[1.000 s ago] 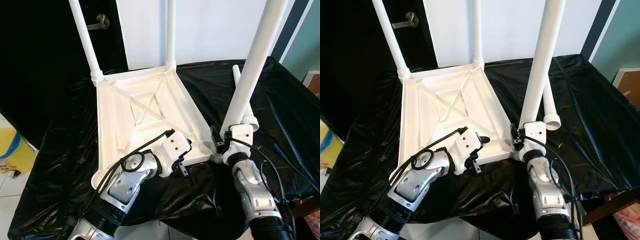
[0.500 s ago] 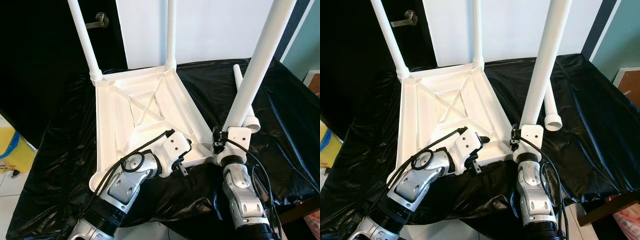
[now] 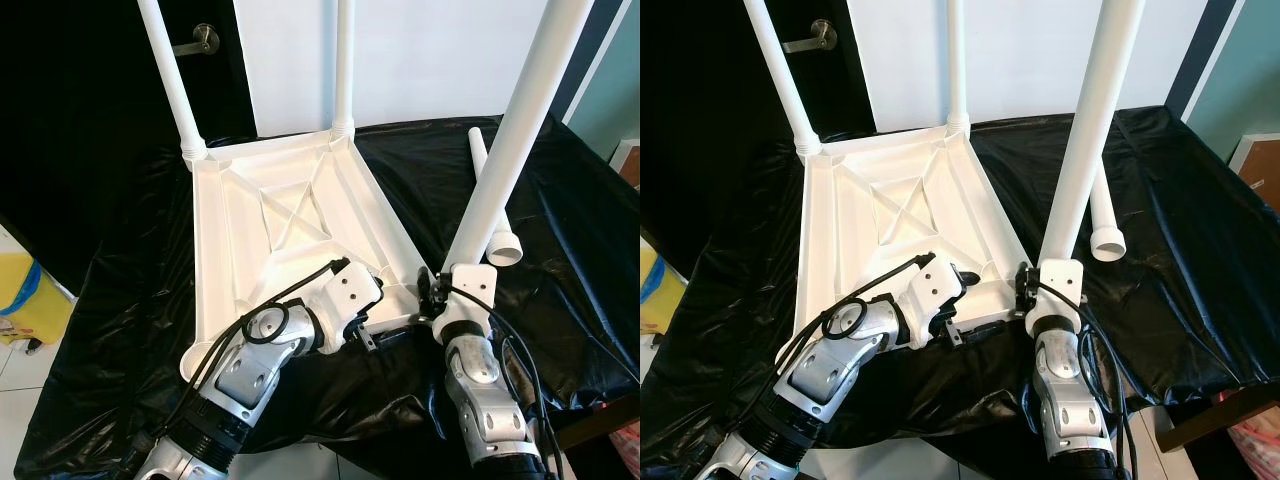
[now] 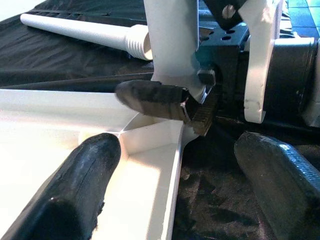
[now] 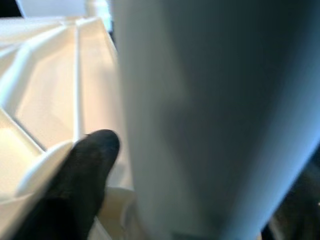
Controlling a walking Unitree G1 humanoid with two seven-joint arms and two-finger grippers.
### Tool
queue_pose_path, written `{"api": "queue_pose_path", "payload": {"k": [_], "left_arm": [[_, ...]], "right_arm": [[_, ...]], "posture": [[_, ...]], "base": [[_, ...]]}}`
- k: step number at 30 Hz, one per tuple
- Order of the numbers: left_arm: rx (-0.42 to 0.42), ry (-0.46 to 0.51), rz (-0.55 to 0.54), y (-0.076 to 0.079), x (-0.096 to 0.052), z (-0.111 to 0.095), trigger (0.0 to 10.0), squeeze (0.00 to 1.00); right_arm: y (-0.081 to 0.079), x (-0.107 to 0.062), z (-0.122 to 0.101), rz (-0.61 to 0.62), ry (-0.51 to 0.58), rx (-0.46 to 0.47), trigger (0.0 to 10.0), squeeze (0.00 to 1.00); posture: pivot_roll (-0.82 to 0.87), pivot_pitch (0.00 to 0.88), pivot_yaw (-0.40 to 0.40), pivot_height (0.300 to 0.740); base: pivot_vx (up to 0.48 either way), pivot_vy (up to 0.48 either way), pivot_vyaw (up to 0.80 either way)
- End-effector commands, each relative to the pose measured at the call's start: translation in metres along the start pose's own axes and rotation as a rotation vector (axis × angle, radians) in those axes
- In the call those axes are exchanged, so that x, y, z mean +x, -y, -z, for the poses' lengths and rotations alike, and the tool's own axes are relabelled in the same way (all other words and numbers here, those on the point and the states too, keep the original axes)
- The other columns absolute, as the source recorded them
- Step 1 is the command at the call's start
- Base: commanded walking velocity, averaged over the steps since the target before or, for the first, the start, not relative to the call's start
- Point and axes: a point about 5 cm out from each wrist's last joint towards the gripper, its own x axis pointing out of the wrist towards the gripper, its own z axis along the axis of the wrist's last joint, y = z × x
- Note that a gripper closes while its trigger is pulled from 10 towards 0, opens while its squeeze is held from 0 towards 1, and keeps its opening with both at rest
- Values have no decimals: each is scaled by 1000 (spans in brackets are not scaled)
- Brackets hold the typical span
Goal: Building children table
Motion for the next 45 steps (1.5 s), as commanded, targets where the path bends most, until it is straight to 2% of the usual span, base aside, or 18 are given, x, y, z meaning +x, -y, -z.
{"api": "queue_pose_path", "payload": {"k": [1, 5, 9, 10, 15, 16, 17, 18, 20, 22, 25, 28, 33, 34, 35, 36, 45], "left_arm": [[1, -17, -23, -1, -2, 3, 10000, 0], [1, -17, -22, 0, -2, 3, 10000, 0], [2, -17, -21, -1, -2, 2, 10000, 0], [4, -18, -21, -2, -2, 2, 10000, 0], [5, -18, -21, -3, -2, 2, 10000, 0], [7, -19, -22, -3, -2, 2, 10000, 0], [7, -19, -22, -3, -2, 2, 10000, 0], [10, -19, -22, -4, -1, 2, 10000, 0], [10, -19, -22, -4, -1, 2, 10000, 0], [14, -19, -23, -6, -2, 1, 10000, 0], [15, -19, -24, -7, -2, 1, 10000, 0], [19, -20, -25, -8, -2, 0, 10000, 0], [20, -20, -25, -8, -2, 0, 10000, 0], [20, -18, -30, -9, -2, -1, 10000, 0], [21, -17, -34, -9, -2, -1, 10000, 0], [21, -18, -37, -10, -3, -1, 10000, 0], [18, -17, -45, -9, -3, -1, 10000, 0]], "right_arm": [[5, -1, -8, -37, 47, 14, 10000, 1000], [7, -2, -10, -57, 61, 16, 10000, 1000], [16, -4, -14, -209, 77, 16, 10000, 1000], [20, -3, -15, -271, 73, 4, 10000, 0], [23, -2, -16, -307, 70, -4, 10000, 0], [25, -1, -18, -384, 68, -22, 10000, 0], [25, -1, -18, -384, 68, -22, 10000, 0], [27, 2, -21, -461, 65, -42, 10000, 0], [27, 2, -21, -461, 65, -42, 10000, 0], [31, 10, -26, -573, 54, -80, 10000, 0], [33, 14, -29, -613, 51, -103, 10000, 0], [35, 24, -31, -701, 30, -166, 10000, 0], [35, 26, -31, -725, 23, -179, 10000, 0], [36, 30, -28, -768, -7, -198, 2941, 0], [37, 30, -26, -780, -19, -207, 784, 0], [38, 31, -24, -788, -30, -213, 0, 0], [44, 31, -16, -812, -82, -216, 0, 0]], "posture": [[-135, 0, 12, 740], [-137, 0, 15, 740], [-142, 0, 22, 740], [-145, 0, 26, 740], [-145, 0, 26, 740], [-146, 0, 29, 740], [-146, 0, 29, 740], [-145, 0, 32, 740], [-145, 0, 32, 740], [-142, 0, 34, 740], [-141, 0, 36, 740], [-139, 0, 37, 740], [-137, 0, 37, 740], [-128, 0, 31, 740], [-126, 0, 29, 740], [-124, 0, 27, 740], [-122, 0, 22, 740]], "base": [[0, 0, 0], [0, 0, 0], [0, 0, 0], [0, 0, 0], [0, 0, 0], [0, 0, 0], [0, 0, 0], [0, 0, 0], [0, 0, 0], [0, 0, 0], [0, 0, 0], [0, 0, 0], [0, 0, 0], [0, 0, 0], [0, 0, 0], [0, 0, 0], [0, 0, 0]]}}
